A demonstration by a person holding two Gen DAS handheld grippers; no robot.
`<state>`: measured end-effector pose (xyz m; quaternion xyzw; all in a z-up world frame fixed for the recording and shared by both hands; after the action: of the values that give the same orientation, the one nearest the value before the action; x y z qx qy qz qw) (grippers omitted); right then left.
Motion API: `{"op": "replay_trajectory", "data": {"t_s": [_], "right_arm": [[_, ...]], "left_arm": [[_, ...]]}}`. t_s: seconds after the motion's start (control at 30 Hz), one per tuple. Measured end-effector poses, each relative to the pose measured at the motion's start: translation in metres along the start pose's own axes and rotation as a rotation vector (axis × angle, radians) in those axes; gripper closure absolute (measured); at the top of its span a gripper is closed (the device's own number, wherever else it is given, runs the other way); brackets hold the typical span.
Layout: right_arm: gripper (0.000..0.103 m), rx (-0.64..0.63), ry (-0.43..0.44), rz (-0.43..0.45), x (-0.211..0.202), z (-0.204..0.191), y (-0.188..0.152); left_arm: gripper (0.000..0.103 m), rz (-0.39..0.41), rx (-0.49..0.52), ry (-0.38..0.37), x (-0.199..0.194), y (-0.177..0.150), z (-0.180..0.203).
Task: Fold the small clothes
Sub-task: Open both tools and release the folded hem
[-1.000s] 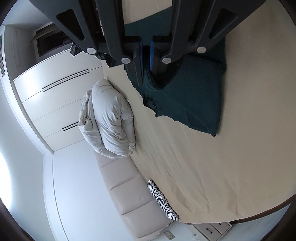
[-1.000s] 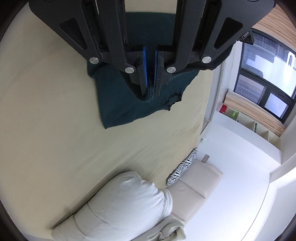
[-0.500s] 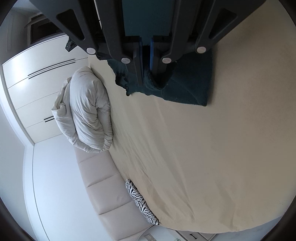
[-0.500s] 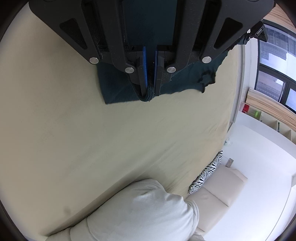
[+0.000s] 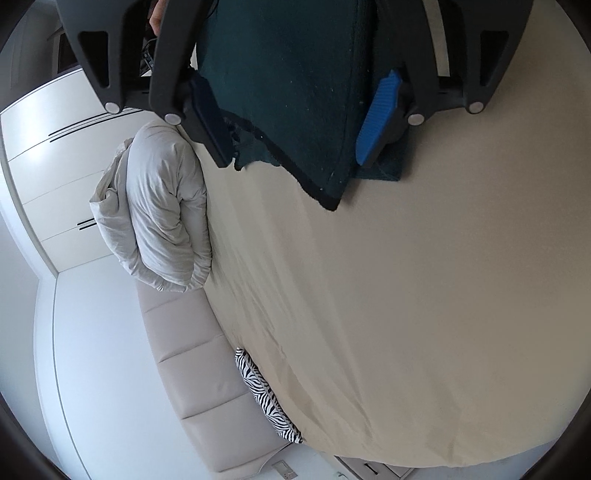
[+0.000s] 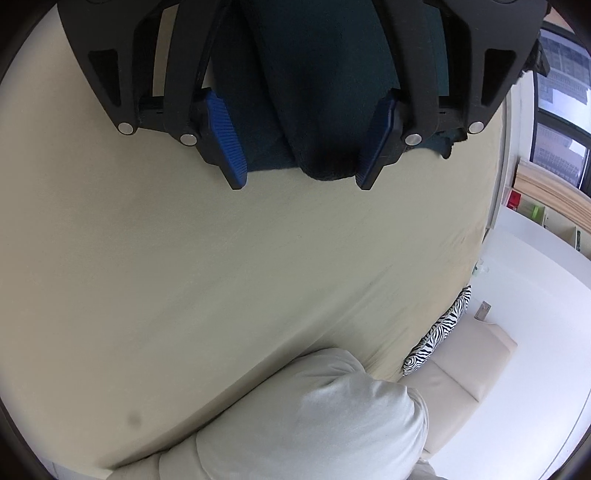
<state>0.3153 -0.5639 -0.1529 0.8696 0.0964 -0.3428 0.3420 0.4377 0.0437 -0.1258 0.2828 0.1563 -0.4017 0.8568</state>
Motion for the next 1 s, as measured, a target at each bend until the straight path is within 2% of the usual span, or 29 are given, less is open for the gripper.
{"op": "replay_trajectory", "data": {"t_s": [0.13, 0.27, 0.37, 0.5, 0.6, 0.7, 0.8, 1.0], "right_arm": [[0.043, -0.028, -0.020, 0.014, -0.012, 0.002, -0.006], [0.043, -0.040, -0.028, 0.012, -0.025, 0.004, -0.012], [0.043, -0.127, -0.015, 0.003, -0.045, 0.002, -0.021], [0.044, -0.264, 0.008, -0.013, -0.070, -0.006, -0.050], [0.052, -0.344, 0.026, -0.025, -0.085, -0.011, -0.070], [0.055, -0.387, 0.031, -0.021, -0.103, -0.010, -0.088], [0.056, -0.396, 0.044, -0.025, -0.117, -0.004, -0.099], [0.060, -0.412, 0.038, -0.040, -0.132, 0.009, -0.114]], "left_arm": [[0.032, 0.024, 0.028, 0.005, -0.022, -0.008, 0.001], [0.032, 0.024, 0.068, 0.016, -0.042, -0.034, 0.001], [0.032, 0.025, 0.140, 0.050, -0.057, -0.059, 0.002], [0.032, 0.023, 0.243, 0.097, -0.071, -0.089, 0.004], [0.032, 0.026, 0.311, 0.123, -0.076, -0.103, 0.005], [0.032, 0.035, 0.375, 0.152, -0.079, -0.113, 0.006], [0.037, 0.034, 0.428, 0.195, -0.080, -0.123, 0.000], [0.045, 0.041, 0.439, 0.218, -0.090, -0.132, -0.011]]}}
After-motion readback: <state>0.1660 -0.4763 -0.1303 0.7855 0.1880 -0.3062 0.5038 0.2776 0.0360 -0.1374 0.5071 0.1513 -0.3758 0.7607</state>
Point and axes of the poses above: each gripper's, at about its wrist camera, not at the fingertips, and x roughly the way its jaws point, z to its right, y to its top, the point moved 8 cm from there along x, roughly the way its jaws point, and after that the axes turned 8 degrees about z, right-handed, at the moved point
